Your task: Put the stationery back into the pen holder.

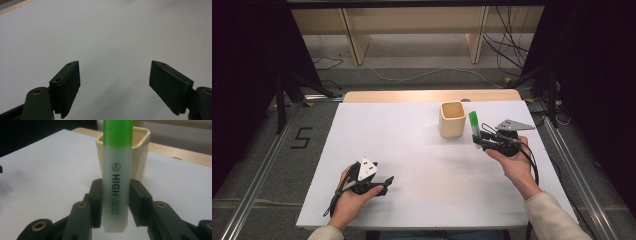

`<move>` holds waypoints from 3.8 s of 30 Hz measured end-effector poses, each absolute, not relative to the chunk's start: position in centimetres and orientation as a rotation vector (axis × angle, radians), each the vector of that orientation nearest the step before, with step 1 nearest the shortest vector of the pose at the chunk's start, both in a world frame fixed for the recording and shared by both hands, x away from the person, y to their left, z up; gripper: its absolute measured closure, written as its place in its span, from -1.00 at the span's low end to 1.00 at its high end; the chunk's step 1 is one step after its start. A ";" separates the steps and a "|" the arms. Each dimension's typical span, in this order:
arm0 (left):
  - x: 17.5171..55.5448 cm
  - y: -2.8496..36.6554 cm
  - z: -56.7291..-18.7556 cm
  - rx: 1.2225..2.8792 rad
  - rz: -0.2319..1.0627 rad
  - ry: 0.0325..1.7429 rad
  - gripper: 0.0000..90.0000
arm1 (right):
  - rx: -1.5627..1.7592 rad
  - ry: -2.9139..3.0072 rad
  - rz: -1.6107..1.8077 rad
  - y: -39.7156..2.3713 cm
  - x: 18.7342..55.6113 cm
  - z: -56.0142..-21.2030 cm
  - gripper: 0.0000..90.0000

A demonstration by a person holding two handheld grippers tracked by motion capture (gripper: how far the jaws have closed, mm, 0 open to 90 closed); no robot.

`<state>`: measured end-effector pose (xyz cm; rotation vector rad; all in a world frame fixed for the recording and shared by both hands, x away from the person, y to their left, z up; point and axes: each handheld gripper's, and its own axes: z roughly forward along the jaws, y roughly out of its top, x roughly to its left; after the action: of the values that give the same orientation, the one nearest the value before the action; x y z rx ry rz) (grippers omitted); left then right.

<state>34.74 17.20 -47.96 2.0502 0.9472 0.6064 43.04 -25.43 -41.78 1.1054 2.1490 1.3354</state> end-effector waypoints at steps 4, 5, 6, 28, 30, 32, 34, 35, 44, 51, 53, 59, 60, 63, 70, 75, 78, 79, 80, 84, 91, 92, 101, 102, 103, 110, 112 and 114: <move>34.7 17.2 -48.0 2.048 0.608 0.946 -0.45 | 1.110 2.129 1.343 -25.3 43.3 -41.5 0.47; 34.7 17.2 -47.9 2.050 0.609 0.946 -0.45 | 1.110 2.129 1.343 -25.3 43.3 -41.5 0.47; 34.7 17.2 -47.9 2.049 0.609 0.945 -0.45 | 1.105 2.126 1.340 -25.2 43.4 -41.4 0.47; 34.7 17.1 -47.9 2.047 0.608 0.948 -0.45 | 1.127 2.066 1.375 -24.7 44.5 -41.0 0.47; 34.7 17.1 -47.9 2.046 0.608 0.948 -0.45 | 1.127 2.065 1.375 -24.6 44.6 -41.0 0.47; 34.8 17.1 -47.9 2.046 0.607 0.948 -0.45 | 1.125 2.064 1.376 -24.6 44.7 -40.9 0.47; 34.7 17.1 -47.9 2.045 0.607 0.949 -0.45 | 1.119 2.057 1.384 -24.4 44.9 -40.8 0.47; 34.7 17.1 -47.9 2.045 0.607 0.949 -0.45 | 1.126 2.058 1.380 -24.4 44.9 -40.7 0.47; 34.7 17.2 -48.0 2.045 0.605 0.951 -0.45 | 1.121 2.045 1.392 -23.8 45.3 -40.5 0.47; 34.7 17.2 -48.0 2.047 0.605 0.950 -0.45 | 1.118 2.030 1.404 -23.5 45.7 -40.4 0.47; 34.7 17.2 -48.0 2.048 0.605 0.951 -0.45 | 1.121 2.030 1.402 -23.5 45.8 -40.4 0.47; 34.7 17.1 -48.0 2.048 0.609 0.951 -0.45 | 1.131 2.017 1.408 -23.5 45.9 -40.4 0.47; 34.7 17.1 -48.0 2.048 0.609 0.951 -0.45 | 1.127 2.017 1.409 -23.5 46.0 -40.4 0.47; 34.7 17.1 -48.0 2.048 0.610 0.951 -0.45 | 1.136 2.008 1.412 -23.5 46.2 -40.3 0.47; 34.7 17.2 -48.0 2.046 0.606 0.953 -0.45 | 1.125 1.993 1.431 -22.9 46.9 -39.8 0.47; 34.7 17.2 -48.0 2.046 0.607 0.951 -0.45 | 1.129 1.985 1.439 -22.5 47.2 -39.6 0.47; 34.7 17.1 -48.0 2.045 0.608 0.950 -0.45 | 1.127 1.980 1.442 -22.3 47.4 -39.6 0.47; 34.7 17.1 -48.0 2.046 0.610 0.949 -0.45 | 1.131 1.981 1.442 -22.2 47.5 -39.6 0.47; 34.7 17.1 -48.0 2.046 0.610 0.949 -0.45 | 1.132 1.980 1.440 -22.2 47.6 -39.6 0.47; 34.7 17.2 -48.0 2.046 0.606 0.951 -0.45 | 1.136 1.974 1.446 -22.1 47.9 -39.5 0.47; 34.7 17.1 -48.0 2.045 0.609 0.949 -0.45 | 1.141 1.967 1.445 -21.8 48.3 -39.3 0.47; 34.7 17.1 -48.0 2.045 0.610 0.949 -0.45 | 1.142 1.965 1.444 -21.8 48.4 -39.4 0.47; 34.7 17.1 -48.0 2.047 0.608 0.950 -0.45 | 1.148 1.966 1.444 -21.6 48.6 -39.5 0.47; 34.7 17.1 -48.0 2.047 0.609 0.949 -0.45 | 1.143 1.970 1.443 -21.6 48.7 -39.5 0.47; 34.7 17.1 -48.0 2.047 0.609 0.950 -0.45 | 1.144 1.967 1.444 -21.5 48.7 -39.5 0.47; 34.7 17.1 -48.0 2.046 0.610 0.948 -0.45 | 1.140 1.960 1.445 -21.2 49.0 -39.1 0.47; 34.7 17.1 -48.0 2.045 0.611 0.948 -0.45 | 1.134 1.958 1.446 -21.1 49.1 -39.0 0.47; 34.7 17.1 -48.0 2.045 0.610 0.948 -0.45 | 1.139 1.958 1.445 -21.0 49.2 -38.8 0.47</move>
<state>34.72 17.10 -47.96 2.0451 0.9478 0.6102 49.18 -20.98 -38.83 1.1394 1.9581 1.4455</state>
